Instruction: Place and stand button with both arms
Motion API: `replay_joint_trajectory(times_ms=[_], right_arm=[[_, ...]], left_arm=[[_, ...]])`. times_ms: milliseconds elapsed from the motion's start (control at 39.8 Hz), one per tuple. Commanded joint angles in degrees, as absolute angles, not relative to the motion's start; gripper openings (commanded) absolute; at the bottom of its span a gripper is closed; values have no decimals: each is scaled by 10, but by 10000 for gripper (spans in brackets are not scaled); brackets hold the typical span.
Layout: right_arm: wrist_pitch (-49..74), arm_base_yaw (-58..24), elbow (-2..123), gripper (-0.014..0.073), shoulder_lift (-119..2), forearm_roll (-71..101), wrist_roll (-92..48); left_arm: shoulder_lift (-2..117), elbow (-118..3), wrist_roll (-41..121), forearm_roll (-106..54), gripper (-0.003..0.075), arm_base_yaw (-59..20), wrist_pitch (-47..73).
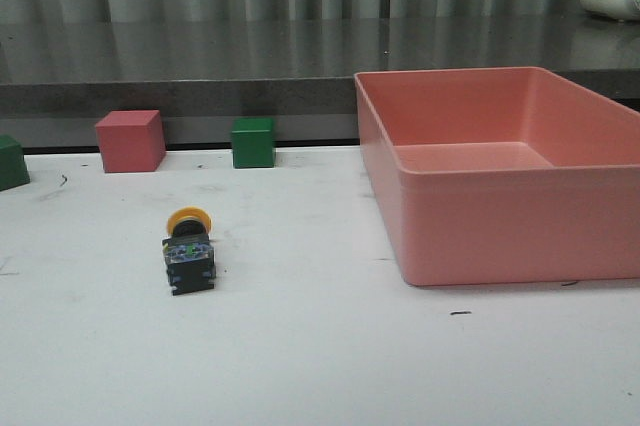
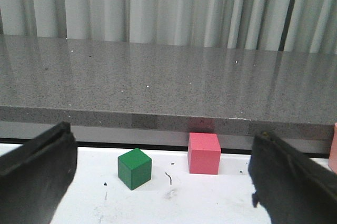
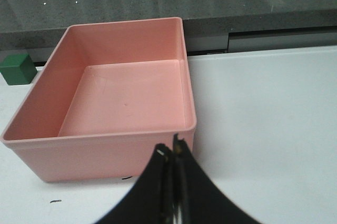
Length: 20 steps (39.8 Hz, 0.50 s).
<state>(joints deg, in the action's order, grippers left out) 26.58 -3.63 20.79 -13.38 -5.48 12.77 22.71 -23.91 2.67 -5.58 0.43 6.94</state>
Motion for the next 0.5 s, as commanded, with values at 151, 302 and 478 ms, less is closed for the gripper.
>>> replay_joint_trajectory(times_ms=[151,302,478], right_arm=[[220,-33,223,-70,-138,-66,122],[220,-33,223,-70,-138,-66,122],[220,-33,223,-70,-138,-66,122]], left_arm=[[292,-276,22,-66,619,-15,30],[361,-317,22,-66,619,-73,74],[469,-354,22,-66,619,-153,107]])
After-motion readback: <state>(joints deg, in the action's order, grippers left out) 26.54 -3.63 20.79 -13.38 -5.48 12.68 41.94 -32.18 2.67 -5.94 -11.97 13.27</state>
